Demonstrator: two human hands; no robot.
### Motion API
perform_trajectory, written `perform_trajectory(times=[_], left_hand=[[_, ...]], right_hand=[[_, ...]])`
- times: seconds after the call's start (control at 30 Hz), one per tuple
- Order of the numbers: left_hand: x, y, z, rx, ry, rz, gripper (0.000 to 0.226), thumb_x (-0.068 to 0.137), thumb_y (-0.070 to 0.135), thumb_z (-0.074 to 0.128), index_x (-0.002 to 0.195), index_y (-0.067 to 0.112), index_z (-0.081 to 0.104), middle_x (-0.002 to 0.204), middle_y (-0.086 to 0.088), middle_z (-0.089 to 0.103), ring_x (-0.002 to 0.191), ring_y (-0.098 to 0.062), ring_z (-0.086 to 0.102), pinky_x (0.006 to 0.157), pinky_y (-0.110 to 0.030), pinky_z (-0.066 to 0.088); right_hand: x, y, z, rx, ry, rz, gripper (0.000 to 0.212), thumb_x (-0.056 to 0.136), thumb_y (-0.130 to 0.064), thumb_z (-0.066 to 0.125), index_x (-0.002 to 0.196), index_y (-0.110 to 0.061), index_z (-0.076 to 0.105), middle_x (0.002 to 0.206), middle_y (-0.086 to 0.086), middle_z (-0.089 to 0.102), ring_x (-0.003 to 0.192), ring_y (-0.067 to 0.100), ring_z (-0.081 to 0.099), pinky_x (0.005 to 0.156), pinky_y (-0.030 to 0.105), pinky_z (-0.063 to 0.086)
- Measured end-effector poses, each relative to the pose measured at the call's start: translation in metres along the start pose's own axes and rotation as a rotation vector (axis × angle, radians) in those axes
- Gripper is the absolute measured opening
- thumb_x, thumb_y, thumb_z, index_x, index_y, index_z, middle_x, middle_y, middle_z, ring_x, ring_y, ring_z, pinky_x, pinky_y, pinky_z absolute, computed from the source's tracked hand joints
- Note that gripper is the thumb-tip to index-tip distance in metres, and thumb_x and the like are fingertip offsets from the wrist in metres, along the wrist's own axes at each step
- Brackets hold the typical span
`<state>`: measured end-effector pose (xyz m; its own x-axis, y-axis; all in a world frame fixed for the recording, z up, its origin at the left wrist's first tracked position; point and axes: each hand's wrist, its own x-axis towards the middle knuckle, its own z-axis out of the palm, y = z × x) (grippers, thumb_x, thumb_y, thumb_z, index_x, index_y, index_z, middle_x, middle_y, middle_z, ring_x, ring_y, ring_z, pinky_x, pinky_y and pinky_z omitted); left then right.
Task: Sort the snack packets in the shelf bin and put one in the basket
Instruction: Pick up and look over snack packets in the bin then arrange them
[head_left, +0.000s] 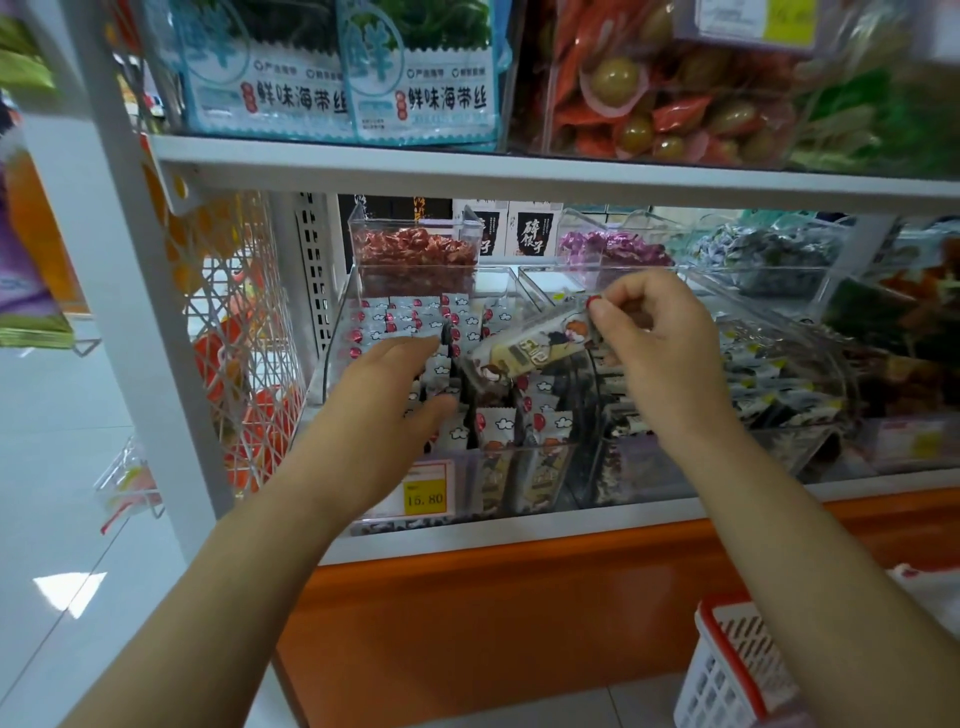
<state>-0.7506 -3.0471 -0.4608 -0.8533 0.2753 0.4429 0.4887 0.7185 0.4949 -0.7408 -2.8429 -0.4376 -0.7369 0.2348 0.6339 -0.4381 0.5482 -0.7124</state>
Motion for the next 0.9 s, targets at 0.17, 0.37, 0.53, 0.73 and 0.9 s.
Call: perform_trajectory(times=[0.17, 0.37, 0.53, 0.73, 0.9], left_hand=[[0.003, 0.004, 0.003, -0.194, -0.021, -0.064, 0.034, 0.094, 0.026, 0.049, 0.127, 0.018, 0.054, 0.105, 0.006, 0.061, 0.086, -0.003, 0.055, 0.067, -0.011, 0.040], [0.004, 0.003, 0.000, -0.617, 0.010, -0.284, 0.017, 0.094, 0.026, 0.050, 0.094, 0.017, 0.064, 0.081, 0.002, 0.066, 0.066, 0.001, 0.061, 0.061, -0.017, 0.051], [0.005, 0.004, -0.001, -0.914, 0.057, -0.476, 0.027, 0.094, 0.028, 0.050, 0.076, 0.012, 0.062, 0.069, -0.003, 0.063, 0.067, -0.015, 0.061, 0.069, -0.033, 0.053], [0.003, 0.002, -0.002, -0.835, 0.112, -0.438, 0.032, 0.094, 0.025, 0.051, 0.066, 0.013, 0.059, 0.048, 0.006, 0.055, 0.046, -0.007, 0.050, 0.058, -0.030, 0.048], [0.004, 0.004, -0.004, -0.992, 0.051, -0.513, 0.032, 0.091, 0.024, 0.056, 0.061, 0.012, 0.054, 0.049, 0.003, 0.047, 0.041, -0.007, 0.041, 0.047, -0.022, 0.043]], right_hand=[[-0.014, 0.008, -0.001, 0.295, -0.052, 0.270, 0.013, 0.094, -0.007, 0.052, 0.083, -0.012, 0.056, 0.077, -0.001, 0.061, 0.060, -0.002, 0.059, 0.052, 0.016, 0.051], [-0.026, 0.010, 0.002, 0.663, -0.148, 0.493, 0.009, 0.092, -0.005, 0.054, 0.086, -0.004, 0.061, 0.067, -0.008, 0.071, 0.060, 0.005, 0.065, 0.056, 0.018, 0.054], [-0.031, 0.006, 0.005, 0.821, -0.187, 0.637, 0.010, 0.077, -0.006, 0.064, 0.070, -0.008, 0.071, 0.068, 0.002, 0.071, 0.060, 0.011, 0.066, 0.056, 0.019, 0.055], [-0.029, 0.006, 0.004, 0.890, -0.136, 0.780, 0.016, 0.069, -0.014, 0.068, 0.082, -0.005, 0.065, 0.054, 0.001, 0.059, 0.046, 0.008, 0.056, 0.043, 0.018, 0.048], [-0.026, 0.006, 0.004, 1.107, -0.127, 0.953, 0.018, 0.063, -0.011, 0.066, 0.079, -0.004, 0.063, 0.054, 0.004, 0.057, 0.043, 0.008, 0.053, 0.038, 0.016, 0.045]])
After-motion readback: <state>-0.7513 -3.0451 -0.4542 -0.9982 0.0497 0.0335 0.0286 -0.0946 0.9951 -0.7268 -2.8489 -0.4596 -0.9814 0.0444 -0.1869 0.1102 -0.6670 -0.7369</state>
